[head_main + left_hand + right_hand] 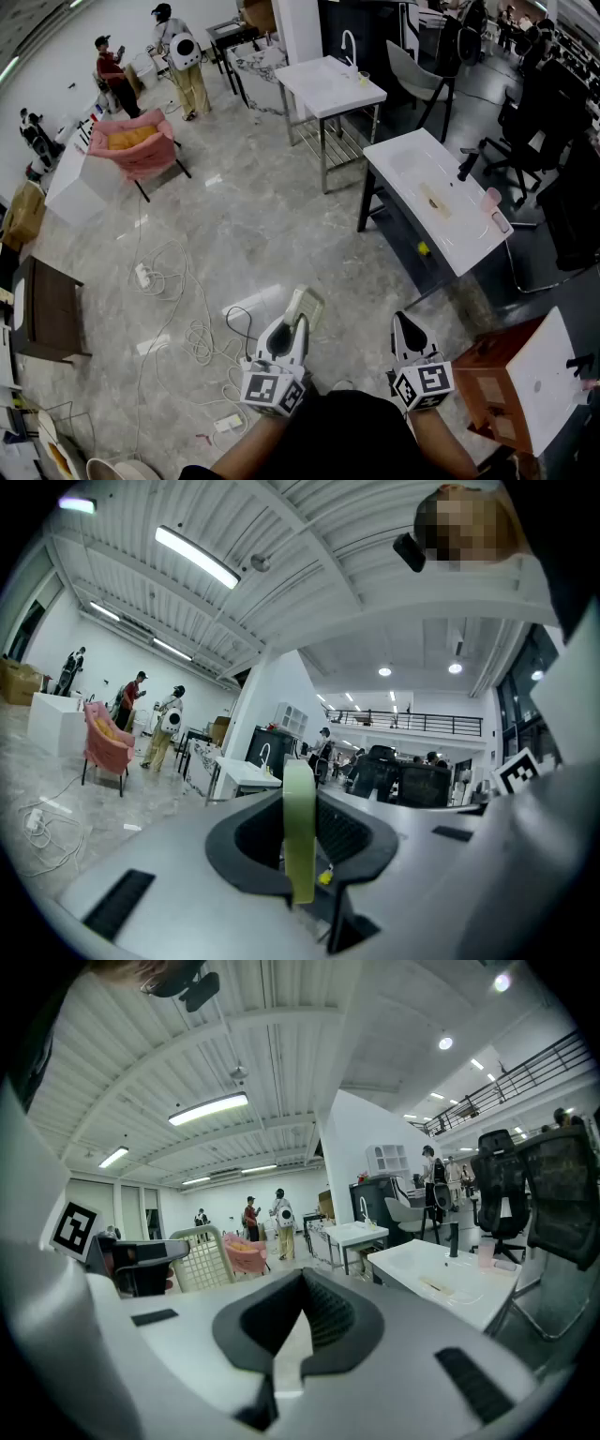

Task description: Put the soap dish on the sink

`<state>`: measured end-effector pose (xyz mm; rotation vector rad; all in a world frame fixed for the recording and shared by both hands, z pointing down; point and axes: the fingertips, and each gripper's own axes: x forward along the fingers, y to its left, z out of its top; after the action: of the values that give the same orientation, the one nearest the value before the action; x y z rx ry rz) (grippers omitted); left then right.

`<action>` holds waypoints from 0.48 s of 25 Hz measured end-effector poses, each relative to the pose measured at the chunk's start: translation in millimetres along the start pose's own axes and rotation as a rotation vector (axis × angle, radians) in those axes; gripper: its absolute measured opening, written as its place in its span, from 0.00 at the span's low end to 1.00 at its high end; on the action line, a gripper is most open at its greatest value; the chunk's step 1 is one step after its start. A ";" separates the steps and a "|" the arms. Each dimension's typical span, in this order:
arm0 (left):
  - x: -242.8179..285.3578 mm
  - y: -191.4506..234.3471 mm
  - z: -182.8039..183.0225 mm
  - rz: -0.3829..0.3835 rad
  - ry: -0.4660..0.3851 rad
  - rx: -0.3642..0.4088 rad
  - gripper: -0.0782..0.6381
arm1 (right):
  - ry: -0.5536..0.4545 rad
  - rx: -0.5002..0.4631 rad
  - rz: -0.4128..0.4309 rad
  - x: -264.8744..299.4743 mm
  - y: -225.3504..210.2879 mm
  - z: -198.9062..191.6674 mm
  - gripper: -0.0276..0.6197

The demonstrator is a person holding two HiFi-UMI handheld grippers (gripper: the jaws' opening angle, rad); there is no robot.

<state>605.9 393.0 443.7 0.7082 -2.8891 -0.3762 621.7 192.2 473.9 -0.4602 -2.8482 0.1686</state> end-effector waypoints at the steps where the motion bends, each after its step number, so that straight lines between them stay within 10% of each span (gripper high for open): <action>1: 0.8 1.4 -0.1 0.001 -0.001 0.005 0.21 | 0.001 -0.012 0.002 1.5 1.2 -0.7 0.04; 12: 26.3 21.4 -4.0 0.000 0.010 0.045 0.21 | 0.004 -0.019 0.035 36.0 4.3 -9.4 0.04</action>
<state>574.3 398.1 455.4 0.7152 -2.8966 -0.3079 592.3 208.6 490.5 -0.5138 -2.8417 0.1463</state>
